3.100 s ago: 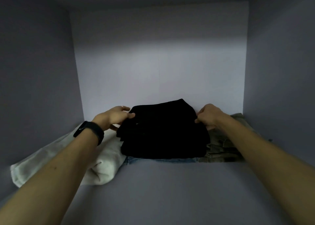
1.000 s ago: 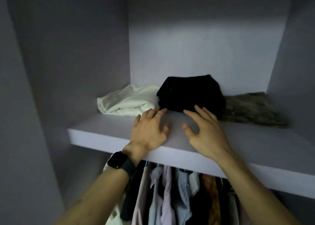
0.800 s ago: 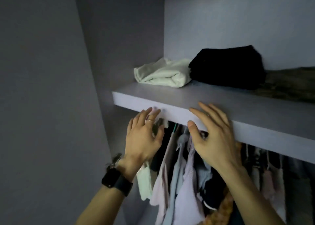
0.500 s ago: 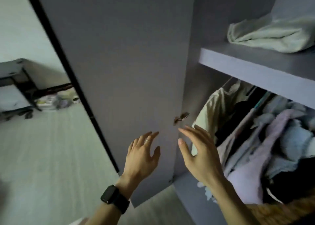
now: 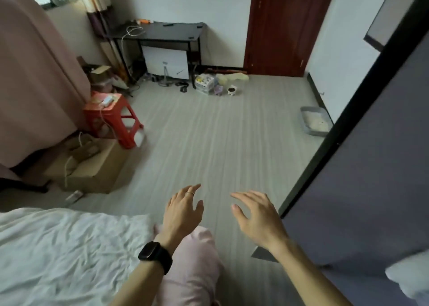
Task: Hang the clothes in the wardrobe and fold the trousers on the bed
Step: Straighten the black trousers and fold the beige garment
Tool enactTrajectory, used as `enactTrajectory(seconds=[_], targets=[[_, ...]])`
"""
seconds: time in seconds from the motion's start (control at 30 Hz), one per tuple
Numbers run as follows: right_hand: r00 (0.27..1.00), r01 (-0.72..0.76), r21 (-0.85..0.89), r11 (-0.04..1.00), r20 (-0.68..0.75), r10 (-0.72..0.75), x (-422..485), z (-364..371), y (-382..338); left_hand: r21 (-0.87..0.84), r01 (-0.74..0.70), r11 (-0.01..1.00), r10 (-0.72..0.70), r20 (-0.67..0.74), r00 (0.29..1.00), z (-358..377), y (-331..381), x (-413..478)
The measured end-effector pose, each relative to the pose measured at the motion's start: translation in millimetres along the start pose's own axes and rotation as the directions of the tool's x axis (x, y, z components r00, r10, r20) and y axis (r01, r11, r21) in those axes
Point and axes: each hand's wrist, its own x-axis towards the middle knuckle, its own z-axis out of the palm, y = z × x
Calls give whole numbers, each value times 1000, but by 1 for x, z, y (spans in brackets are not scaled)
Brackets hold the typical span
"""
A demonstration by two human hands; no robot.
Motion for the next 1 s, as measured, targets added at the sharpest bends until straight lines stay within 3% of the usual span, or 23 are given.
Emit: enactTrajectory(seconds=[0.3, 0.63, 0.8, 0.87, 1.0], targets=[[985, 115, 15, 993, 125, -116, 140, 56, -78, -1, 211, 977, -211, -84, 974, -60, -114, 55], [941, 262, 94, 961, 196, -275, 320, 108, -117, -51, 372, 927, -374, -232, 898, -107, -168, 150], [862, 395, 203, 896, 256, -438, 440, 149, -148, -74, 541, 838, -533, -329, 780, -128, -208, 216], [794, 464, 252, 849, 308, -525, 497, 163, -159, -128, 616, 777, -617, -345, 707, -136, -220, 257], [698, 547, 296, 783, 356, -622, 570, 171, -178, -162, 677, 718, -685, -343, 643, -159, -232, 316]])
